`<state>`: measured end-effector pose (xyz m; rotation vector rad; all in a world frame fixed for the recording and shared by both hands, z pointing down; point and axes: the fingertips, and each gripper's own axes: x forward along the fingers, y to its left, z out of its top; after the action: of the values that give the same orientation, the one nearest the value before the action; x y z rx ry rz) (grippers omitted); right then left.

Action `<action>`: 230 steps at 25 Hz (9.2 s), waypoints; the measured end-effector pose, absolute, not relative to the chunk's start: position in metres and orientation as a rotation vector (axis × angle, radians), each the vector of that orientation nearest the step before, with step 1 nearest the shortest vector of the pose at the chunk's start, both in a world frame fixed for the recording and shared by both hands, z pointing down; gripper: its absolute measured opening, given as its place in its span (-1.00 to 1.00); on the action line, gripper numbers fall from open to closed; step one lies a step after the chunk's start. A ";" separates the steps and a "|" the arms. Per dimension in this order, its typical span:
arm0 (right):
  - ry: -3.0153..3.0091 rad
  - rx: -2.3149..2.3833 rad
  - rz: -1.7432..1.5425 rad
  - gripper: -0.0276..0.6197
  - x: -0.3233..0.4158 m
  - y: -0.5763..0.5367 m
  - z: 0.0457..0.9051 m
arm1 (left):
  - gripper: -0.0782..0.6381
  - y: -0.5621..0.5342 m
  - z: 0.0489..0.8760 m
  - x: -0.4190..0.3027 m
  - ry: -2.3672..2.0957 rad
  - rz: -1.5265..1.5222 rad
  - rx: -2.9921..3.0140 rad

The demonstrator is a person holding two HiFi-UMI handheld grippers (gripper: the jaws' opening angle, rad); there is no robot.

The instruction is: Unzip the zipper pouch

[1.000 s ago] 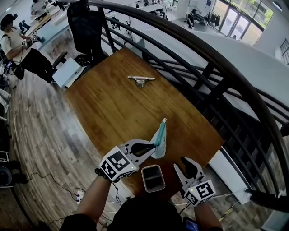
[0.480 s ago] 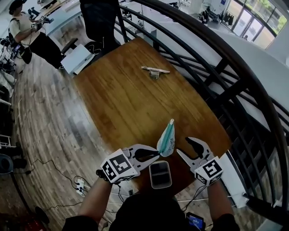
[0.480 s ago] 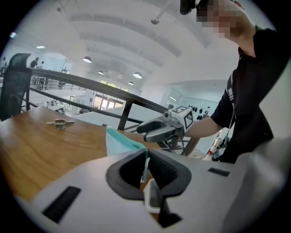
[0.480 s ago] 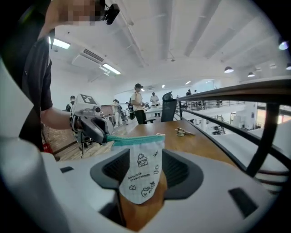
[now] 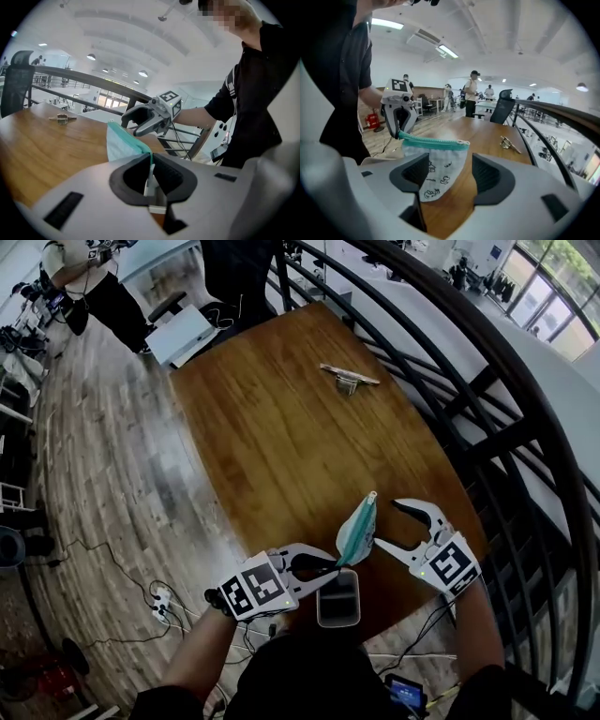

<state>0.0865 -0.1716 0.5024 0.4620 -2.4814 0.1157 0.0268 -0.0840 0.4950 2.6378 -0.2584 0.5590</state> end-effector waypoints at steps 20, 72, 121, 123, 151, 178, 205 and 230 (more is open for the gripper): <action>-2.505 -0.295 0.696 -0.04 0.021 -0.190 0.506 | -0.70 -0.072 0.496 0.030 -0.228 0.532 2.562; -2.585 0.741 0.401 -0.67 0.080 -0.089 0.498 | -0.16 -0.131 0.473 -0.038 -0.574 0.843 2.820; -2.591 0.641 0.156 -0.50 0.055 -0.088 0.506 | -0.64 -0.101 0.511 0.015 -0.161 1.189 2.977; -2.617 0.643 0.179 -0.58 0.053 -0.090 0.506 | -0.64 -0.101 0.511 0.013 -0.171 1.153 2.960; -2.547 0.858 0.081 -0.82 0.049 -0.113 0.471 | -0.53 -0.112 0.448 0.030 -0.438 0.487 2.570; -2.362 0.792 -0.206 -0.83 0.025 -0.112 0.472 | -0.34 -0.120 0.454 0.036 -0.441 0.467 2.404; -2.387 0.728 -0.180 -0.84 0.030 -0.098 0.480 | -0.56 -0.108 0.456 0.020 -0.367 0.502 2.410; -2.435 0.825 -0.178 -0.88 0.034 -0.101 0.465 | -0.73 -0.117 0.455 0.026 -0.382 0.464 2.352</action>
<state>0.0341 -0.1015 0.4647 0.8252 -2.4349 -0.1782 0.0257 -0.1172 0.4554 2.3518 -0.3822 0.4641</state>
